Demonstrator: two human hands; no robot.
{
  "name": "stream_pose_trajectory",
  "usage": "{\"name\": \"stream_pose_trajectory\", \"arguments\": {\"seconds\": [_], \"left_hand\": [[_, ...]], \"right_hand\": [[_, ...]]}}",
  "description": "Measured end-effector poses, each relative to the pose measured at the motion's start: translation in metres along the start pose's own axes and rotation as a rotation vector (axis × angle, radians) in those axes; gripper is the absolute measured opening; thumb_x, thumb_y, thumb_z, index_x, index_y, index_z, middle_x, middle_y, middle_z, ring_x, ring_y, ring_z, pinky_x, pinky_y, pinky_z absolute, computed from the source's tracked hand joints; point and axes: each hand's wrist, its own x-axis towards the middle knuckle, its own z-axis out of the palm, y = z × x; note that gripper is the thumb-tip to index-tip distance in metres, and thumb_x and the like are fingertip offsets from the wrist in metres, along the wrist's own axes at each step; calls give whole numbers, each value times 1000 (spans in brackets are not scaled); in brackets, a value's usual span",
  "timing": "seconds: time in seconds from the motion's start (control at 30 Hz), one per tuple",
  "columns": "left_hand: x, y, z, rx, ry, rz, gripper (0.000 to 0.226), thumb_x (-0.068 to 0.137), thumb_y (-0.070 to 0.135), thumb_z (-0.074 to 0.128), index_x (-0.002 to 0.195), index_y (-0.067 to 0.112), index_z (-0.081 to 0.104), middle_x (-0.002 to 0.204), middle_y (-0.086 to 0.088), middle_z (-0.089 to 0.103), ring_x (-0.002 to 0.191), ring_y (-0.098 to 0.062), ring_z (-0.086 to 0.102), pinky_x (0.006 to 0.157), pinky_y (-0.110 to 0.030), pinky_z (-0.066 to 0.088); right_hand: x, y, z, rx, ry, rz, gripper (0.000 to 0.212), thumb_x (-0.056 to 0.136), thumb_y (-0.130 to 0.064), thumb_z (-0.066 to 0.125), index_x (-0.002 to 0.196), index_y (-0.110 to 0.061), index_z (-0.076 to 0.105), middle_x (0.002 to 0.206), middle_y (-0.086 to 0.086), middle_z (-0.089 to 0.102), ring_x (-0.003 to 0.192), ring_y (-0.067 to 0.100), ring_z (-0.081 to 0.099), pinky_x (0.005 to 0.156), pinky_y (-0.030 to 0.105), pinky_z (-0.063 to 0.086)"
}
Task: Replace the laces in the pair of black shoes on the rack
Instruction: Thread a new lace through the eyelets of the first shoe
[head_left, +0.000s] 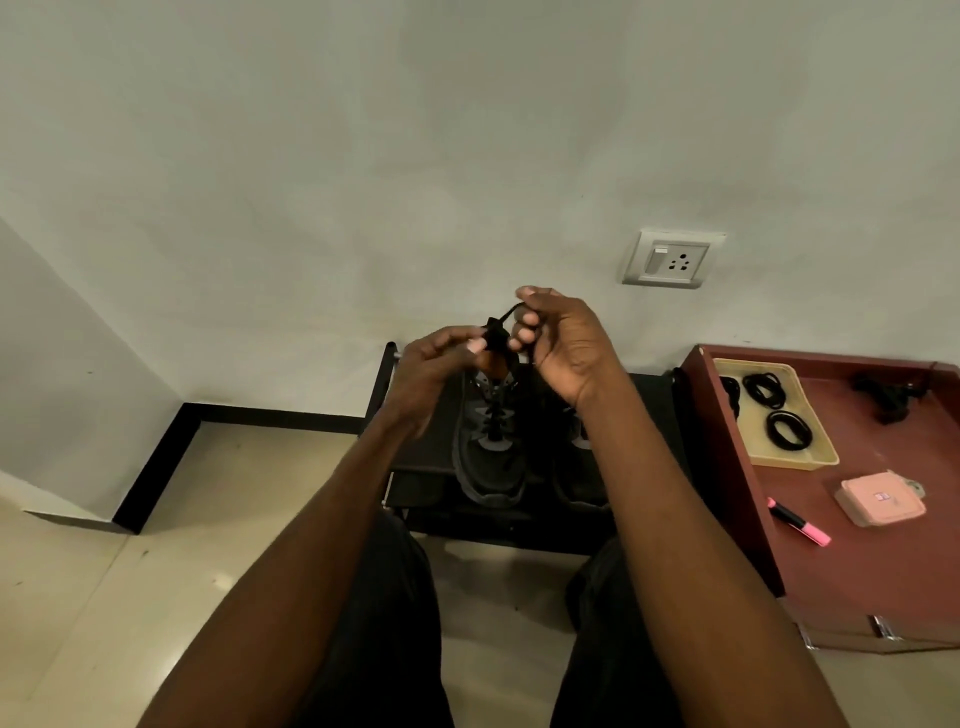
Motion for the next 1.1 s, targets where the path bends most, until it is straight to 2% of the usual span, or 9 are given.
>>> {"name": "stream_pose_trajectory", "arguments": {"seconds": [0.13,0.3,0.37,0.47,0.57,0.7,0.87,0.93,1.1], "left_hand": [[4,-29,-31,45,453,-130,12,90,21,72,81,14,75,78,-7,67,79,-17,61,79,-29,50],[8,-63,-56,467,822,-388,20,84,25,63,93,10,74,98,-7,70,96,-25,65,88,-39,55],[8,-54,-42,482,733,-273,29,86,18,67,114,11,69,115,1,62,108,-17,58,94,-33,51],[13,-36,-8,377,280,-70,37,95,16,65,131,15,58,123,5,62,107,-2,59,87,-10,45],[17,-35,8,333,-43,-65,23,96,26,66,118,21,66,105,-2,74,96,-9,69,84,-22,52],[18,-48,6,424,9,-62,14,98,22,63,95,11,70,85,-10,71,70,-11,61,69,-27,51],[15,-56,6,659,295,13,11,100,16,57,91,15,63,81,6,62,72,-3,55,62,-6,39],[17,-62,6,738,292,72,7,97,14,60,94,13,67,89,2,63,81,-9,57,72,-14,42],[23,-73,10,638,-59,34,26,91,20,70,117,20,72,126,2,65,124,-13,53,110,-40,42]], "right_hand": [[4,-12,-36,42,171,-104,12,94,-4,49,87,-11,54,56,-3,44,46,12,36,49,25,33],[5,-1,-57,-172,324,-73,19,95,2,43,93,-11,57,66,0,56,49,11,44,47,24,34],[5,11,-54,-373,281,14,17,97,2,43,100,-9,57,75,4,60,50,9,46,45,23,33],[1,27,-42,-630,82,140,3,100,-8,53,99,-9,56,74,4,63,47,8,44,41,22,29],[4,40,-38,-745,14,139,17,96,-24,66,90,-12,56,64,1,60,44,9,41,40,22,27],[13,47,-51,-705,49,99,12,98,-19,64,91,-8,65,70,3,62,53,10,49,48,23,38],[16,60,-64,-596,78,131,12,98,3,57,98,2,69,83,14,70,66,14,64,62,24,54],[16,70,-66,-616,152,96,10,96,-1,63,98,7,66,79,17,68,62,16,63,58,26,53],[18,86,-66,-675,161,24,18,97,-13,64,103,3,58,72,8,67,56,16,57,51,26,48]]}}
